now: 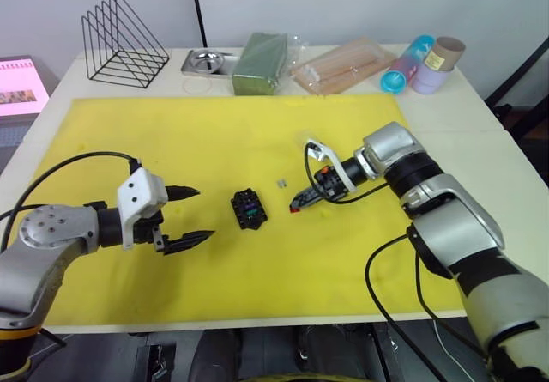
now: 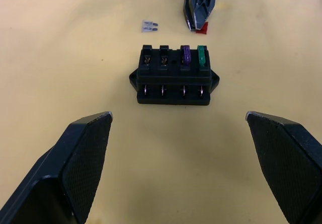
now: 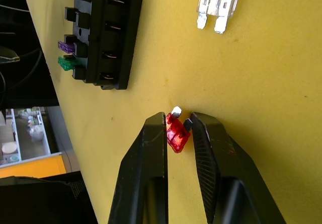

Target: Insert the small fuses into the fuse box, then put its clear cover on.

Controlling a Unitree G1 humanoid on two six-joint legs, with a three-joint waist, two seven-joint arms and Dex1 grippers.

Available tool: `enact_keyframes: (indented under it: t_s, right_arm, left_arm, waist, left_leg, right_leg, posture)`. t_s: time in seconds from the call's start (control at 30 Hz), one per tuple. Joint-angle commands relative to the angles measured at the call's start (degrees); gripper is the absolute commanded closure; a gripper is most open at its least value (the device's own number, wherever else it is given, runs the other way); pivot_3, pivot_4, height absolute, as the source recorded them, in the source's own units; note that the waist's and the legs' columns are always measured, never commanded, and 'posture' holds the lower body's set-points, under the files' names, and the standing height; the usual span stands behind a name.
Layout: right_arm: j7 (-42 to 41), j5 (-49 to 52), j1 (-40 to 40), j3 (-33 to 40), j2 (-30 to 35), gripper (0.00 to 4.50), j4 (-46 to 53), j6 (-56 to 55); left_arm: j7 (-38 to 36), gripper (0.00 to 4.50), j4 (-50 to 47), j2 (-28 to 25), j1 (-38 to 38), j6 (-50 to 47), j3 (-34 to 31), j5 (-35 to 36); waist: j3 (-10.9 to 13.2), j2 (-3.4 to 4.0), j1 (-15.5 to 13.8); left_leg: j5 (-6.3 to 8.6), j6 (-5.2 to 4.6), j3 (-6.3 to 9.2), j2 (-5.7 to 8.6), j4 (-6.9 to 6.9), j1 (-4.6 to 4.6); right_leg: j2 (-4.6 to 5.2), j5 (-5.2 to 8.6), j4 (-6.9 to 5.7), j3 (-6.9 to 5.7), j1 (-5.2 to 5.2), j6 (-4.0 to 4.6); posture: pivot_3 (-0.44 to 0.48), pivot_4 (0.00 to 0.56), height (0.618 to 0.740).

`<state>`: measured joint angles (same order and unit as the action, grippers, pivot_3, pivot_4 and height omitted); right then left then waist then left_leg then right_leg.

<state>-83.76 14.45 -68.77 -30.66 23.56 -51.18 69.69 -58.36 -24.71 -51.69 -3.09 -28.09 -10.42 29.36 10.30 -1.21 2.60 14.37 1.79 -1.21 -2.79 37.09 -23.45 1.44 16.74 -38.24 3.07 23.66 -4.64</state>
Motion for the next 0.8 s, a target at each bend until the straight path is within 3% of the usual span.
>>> enact_keyframes:
  t_s: [0.03,0.07,0.4,0.53,0.63,0.8]
  right_arm:
    - [-0.8,-0.4,-0.3,0.9,0.5,4.28,1.5,-0.4]
    - [-0.9,-0.3,-0.2,1.0,0.7,4.45,1.9,-0.2]
    - [0.9,2.0,2.0,4.0,3.8,4.45,6.8,5.8]
    - [8.0,4.9,4.3,11.6,4.4,4.45,10.5,14.6]
    - [13.8,8.5,9.4,18.1,5.1,4.45,18.8,21.8]
    - [28.3,16.9,15.8,28.9,4.1,4.45,24.9,22.8]
  left_arm:
    - [0.3,0.00,-0.4,0.1,-0.8,1.0,-0.7,0.1]
    - [0.3,0.00,-0.4,0.2,-0.8,1.0,-0.7,0.1]
    - [0.7,0.00,-0.8,0.4,-0.9,0.7,-0.8,0.1]
    - [1.1,0.00,-1.3,0.6,-0.6,0.6,-0.8,0.3]
    - [1.4,0.00,-1.5,0.8,-0.1,0.6,-0.9,0.4]
    - [1.3,0.00,-1.4,0.9,0.0,0.7,-1.0,0.5]
  waist:
    - [0.0,0.00,0.0]
    - [0.0,0.00,0.0]
    - [0.0,0.00,-0.2]
    - [0.0,0.00,-0.1]
    - [0.0,0.00,-0.1]
    - [0.0,-0.01,-0.1]
  left_leg:
    - [0.00,0.00,0.00,0.00,0.00,0.00]
    - [0.00,0.00,0.00,0.00,0.00,0.00]
    - [0.00,0.00,0.01,0.01,0.00,-0.01]
    - [0.00,0.00,0.00,0.03,0.01,-0.01]
    - [0.00,0.00,0.02,0.02,-0.02,-0.01]
    - [0.00,0.00,0.01,0.03,-0.01,-0.02]
  right_leg:
    - [0.00,0.00,0.00,0.00,0.00,0.00]
    - [0.00,0.00,0.00,0.00,0.00,0.00]
    - [0.04,0.00,0.01,0.00,-0.01,0.00]
    - [0.06,0.00,0.02,0.01,-0.02,0.00]
    - [0.04,0.00,0.02,0.01,-0.02,0.00]
    - [0.04,0.00,0.02,0.02,-0.03,0.00]
  posture:
    - [0.000,0.150,0.740]
    - [0.000,0.150,0.740]
    - [0.000,0.150,0.740]
    - [0.000,0.150,0.740]
    - [0.000,0.150,0.740]
    - [0.000,0.150,0.740]
